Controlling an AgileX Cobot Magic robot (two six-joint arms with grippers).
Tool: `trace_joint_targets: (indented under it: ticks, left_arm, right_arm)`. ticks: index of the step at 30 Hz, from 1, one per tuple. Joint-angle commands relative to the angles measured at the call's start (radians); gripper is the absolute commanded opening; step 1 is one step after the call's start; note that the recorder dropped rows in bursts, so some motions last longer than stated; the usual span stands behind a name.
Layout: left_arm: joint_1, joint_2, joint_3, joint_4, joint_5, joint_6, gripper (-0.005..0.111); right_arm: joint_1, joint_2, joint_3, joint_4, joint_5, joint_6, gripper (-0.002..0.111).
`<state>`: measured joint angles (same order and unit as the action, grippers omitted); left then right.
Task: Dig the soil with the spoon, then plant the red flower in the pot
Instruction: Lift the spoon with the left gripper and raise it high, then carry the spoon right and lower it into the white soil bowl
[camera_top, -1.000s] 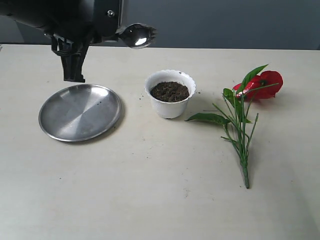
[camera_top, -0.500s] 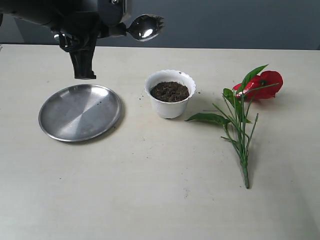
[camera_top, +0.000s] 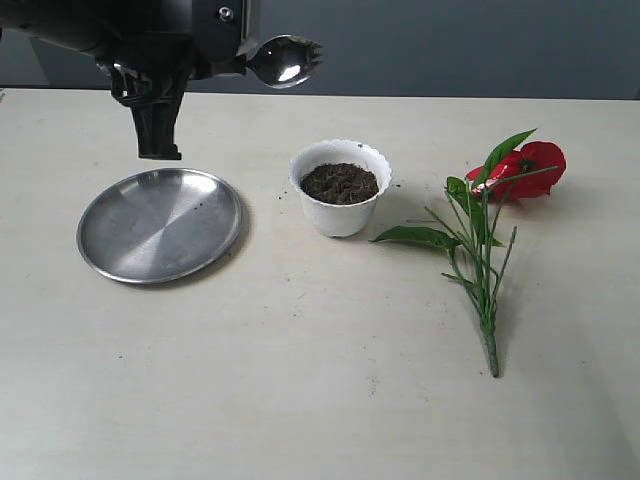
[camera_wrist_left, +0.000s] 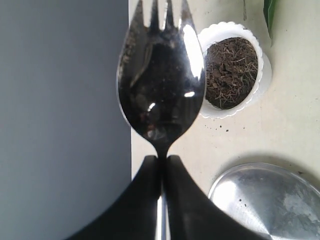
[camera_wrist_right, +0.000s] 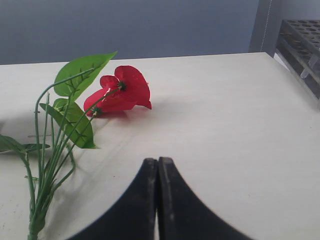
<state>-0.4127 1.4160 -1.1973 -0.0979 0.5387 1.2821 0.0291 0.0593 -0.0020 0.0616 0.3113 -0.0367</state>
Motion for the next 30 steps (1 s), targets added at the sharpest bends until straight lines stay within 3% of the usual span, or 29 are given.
trace_joint_targets:
  ticks: [1,9,16,24,30]
  left_arm:
    - [-0.009,-0.006,-0.006,-0.001,-0.006,-0.003,0.0]
    - [-0.009,-0.006,-0.006,-0.001,-0.009,-0.003,0.0]
    - [-0.009,-0.006,-0.006,0.009,-0.094,0.001,0.0]
    - [-0.009,-0.006,-0.006,0.178,-0.076,0.394,0.0]
    - [-0.009,0.042,-0.006,0.37,-0.034,0.584,0.0]
  right_arm:
    - [-0.006,-0.003,0.002,0.003,-0.007,-0.006,-0.001]
    - [-0.006,-0.003,0.002,0.003,-0.007,-0.006,-0.001]
    - [-0.006,-0.003,0.002,0.003,-0.007,-0.006,-0.001]
    - [-0.006,-0.003,0.002,0.003,-0.007,-0.006,-0.001]
    - [-0.006,-0.003,0.002,0.003,-0.007,-0.006,-0.001]
